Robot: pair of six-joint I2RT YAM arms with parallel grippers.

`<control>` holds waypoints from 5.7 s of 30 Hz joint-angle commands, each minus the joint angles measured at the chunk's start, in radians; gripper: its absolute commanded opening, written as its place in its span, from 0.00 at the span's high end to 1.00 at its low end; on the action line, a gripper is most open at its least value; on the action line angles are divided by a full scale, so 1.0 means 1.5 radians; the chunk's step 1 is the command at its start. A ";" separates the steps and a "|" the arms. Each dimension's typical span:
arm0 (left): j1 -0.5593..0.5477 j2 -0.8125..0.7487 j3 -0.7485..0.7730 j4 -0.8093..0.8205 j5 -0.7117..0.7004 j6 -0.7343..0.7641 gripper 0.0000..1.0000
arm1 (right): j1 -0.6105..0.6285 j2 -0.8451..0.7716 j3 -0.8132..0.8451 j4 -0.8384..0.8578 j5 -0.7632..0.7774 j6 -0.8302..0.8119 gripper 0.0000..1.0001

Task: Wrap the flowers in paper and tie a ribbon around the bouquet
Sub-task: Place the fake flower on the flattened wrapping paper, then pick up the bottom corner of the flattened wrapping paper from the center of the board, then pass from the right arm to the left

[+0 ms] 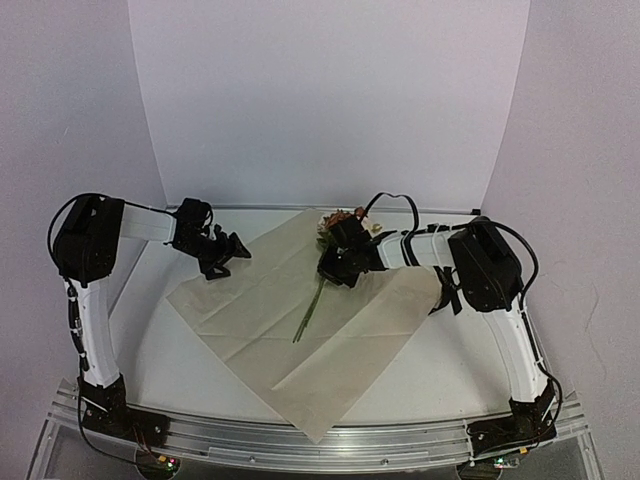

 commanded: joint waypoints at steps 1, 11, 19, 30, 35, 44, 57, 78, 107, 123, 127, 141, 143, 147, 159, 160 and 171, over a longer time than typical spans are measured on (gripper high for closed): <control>0.001 0.037 0.059 -0.029 0.009 0.025 0.14 | 0.005 -0.029 0.027 0.030 0.013 0.012 1.00; 0.002 0.061 0.067 -0.044 -0.009 0.037 0.14 | -0.009 -0.014 0.147 -0.064 -0.143 -0.141 1.00; 0.005 0.059 0.066 -0.050 -0.010 0.044 0.15 | -0.021 0.042 0.199 -0.089 -0.193 -0.180 1.00; 0.012 0.048 0.052 -0.049 -0.008 0.050 0.14 | -0.027 0.076 0.222 -0.102 -0.165 -0.193 0.95; 0.014 0.048 0.048 -0.047 -0.004 0.050 0.15 | -0.027 0.081 0.230 -0.109 -0.129 -0.196 0.89; 0.014 0.042 0.046 -0.047 -0.005 0.049 0.15 | -0.027 0.094 0.254 -0.129 -0.122 -0.206 0.64; 0.015 0.042 0.049 -0.043 -0.001 0.049 0.15 | -0.021 0.006 0.224 -0.207 -0.076 -0.219 0.43; 0.015 -0.017 0.055 -0.036 0.019 0.055 0.11 | 0.121 -0.394 -0.260 -0.187 0.062 -0.129 0.53; -0.327 -0.573 -0.501 0.102 -0.132 -0.155 0.17 | 0.462 -0.621 -0.798 0.190 0.197 0.446 0.36; -0.374 -0.654 -0.531 0.098 -0.168 -0.166 0.16 | 0.538 -0.483 -0.792 0.338 0.211 0.661 0.37; -0.374 -0.660 -0.527 0.093 -0.169 -0.162 0.16 | 0.548 -0.442 -0.782 0.383 0.219 0.694 0.40; -0.376 -0.671 -0.517 0.079 -0.161 -0.129 0.16 | 0.554 -0.428 -0.781 0.448 0.299 0.684 0.75; -0.379 -0.672 -0.516 0.080 -0.155 -0.119 0.17 | 0.554 -0.435 -0.780 0.450 0.309 0.678 0.82; -0.395 -0.675 -0.514 0.094 -0.140 -0.086 0.19 | 0.553 -0.454 -0.773 0.449 0.326 0.665 0.99; -0.502 -0.661 -0.445 0.125 -0.167 0.069 0.25 | 0.521 -0.488 -0.704 0.431 0.345 0.641 1.00; -0.508 -0.659 -0.437 0.124 -0.172 0.078 0.25 | 0.513 -0.490 -0.690 0.419 0.342 0.639 1.00; -0.513 -0.624 -0.377 0.096 -0.165 0.196 0.23 | 0.420 -0.505 -0.634 0.369 0.313 0.631 1.00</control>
